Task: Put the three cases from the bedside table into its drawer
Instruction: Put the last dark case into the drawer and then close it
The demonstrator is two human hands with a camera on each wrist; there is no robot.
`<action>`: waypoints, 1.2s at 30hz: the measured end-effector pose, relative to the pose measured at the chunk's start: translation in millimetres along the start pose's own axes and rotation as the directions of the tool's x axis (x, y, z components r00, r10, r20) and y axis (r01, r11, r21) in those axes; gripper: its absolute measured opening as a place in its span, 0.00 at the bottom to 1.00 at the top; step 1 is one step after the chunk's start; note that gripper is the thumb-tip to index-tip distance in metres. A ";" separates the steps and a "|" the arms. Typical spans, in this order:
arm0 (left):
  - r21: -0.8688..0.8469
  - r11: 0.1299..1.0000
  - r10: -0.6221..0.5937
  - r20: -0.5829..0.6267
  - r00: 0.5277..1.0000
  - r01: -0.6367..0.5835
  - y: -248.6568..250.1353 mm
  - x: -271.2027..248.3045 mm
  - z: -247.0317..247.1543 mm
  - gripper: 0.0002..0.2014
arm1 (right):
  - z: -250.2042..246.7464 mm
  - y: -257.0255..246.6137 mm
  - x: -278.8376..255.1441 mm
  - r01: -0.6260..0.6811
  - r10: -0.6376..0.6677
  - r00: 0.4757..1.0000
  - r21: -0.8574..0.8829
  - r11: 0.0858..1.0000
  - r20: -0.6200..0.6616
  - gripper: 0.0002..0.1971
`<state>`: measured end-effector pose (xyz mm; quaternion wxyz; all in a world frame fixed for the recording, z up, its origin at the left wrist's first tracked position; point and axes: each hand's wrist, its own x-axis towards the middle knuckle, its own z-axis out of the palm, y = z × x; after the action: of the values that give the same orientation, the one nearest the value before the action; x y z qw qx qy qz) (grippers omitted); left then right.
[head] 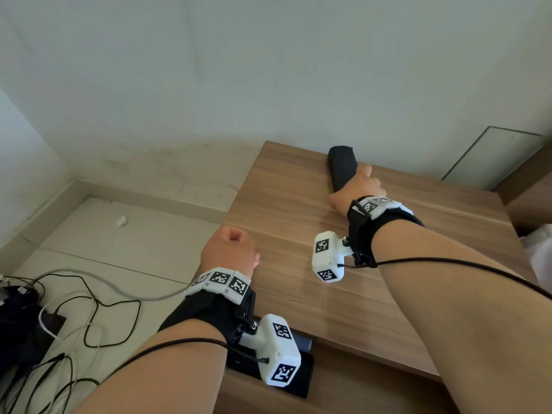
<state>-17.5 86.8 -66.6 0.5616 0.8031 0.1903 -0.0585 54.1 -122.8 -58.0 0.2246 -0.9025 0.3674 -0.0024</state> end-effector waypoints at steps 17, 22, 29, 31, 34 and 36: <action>-0.203 0.957 -0.125 0.357 0.926 0.207 4.3 -53.0 -41.1 0.11 | -18.8 76.5 -134.1 0.201 -0.181 0.959 -0.070 0.977 0.218 0.25; -0.130 0.972 -0.124 0.416 0.901 0.194 -13.2 -83.4 -54.4 0.14 | -23.9 97.7 -187.2 0.319 -0.299 0.914 -0.028 0.947 0.275 0.27; 0.024 0.957 -0.273 0.417 0.867 0.290 -50.4 -115.0 -75.5 0.10 | -18.7 114.9 -239.2 0.380 -0.348 0.868 -0.024 0.925 0.356 0.28; 0.074 0.952 -0.301 0.390 0.870 0.296 -59.7 -116.7 -79.0 0.10 | -15.4 119.7 -247.7 0.366 -0.341 0.868 -0.002 0.931 0.362 0.31; 0.161 0.952 -0.302 0.338 0.891 0.261 -68.0 -114.4 -79.7 0.12 | -6.7 130.1 -259.3 0.347 -0.324 0.847 0.024 0.938 0.422 0.35; 0.212 0.951 -0.286 0.318 0.904 0.226 -73.4 -111.6 -78.6 0.13 | 5.7 138.8 -265.1 0.327 -0.293 0.839 0.006 0.945 0.459 0.34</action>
<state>-156.9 154.5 -68.4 0.5030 0.7932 0.1875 -0.2877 -230.3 -31.7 -77.0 0.2679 -0.9329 0.1536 0.1851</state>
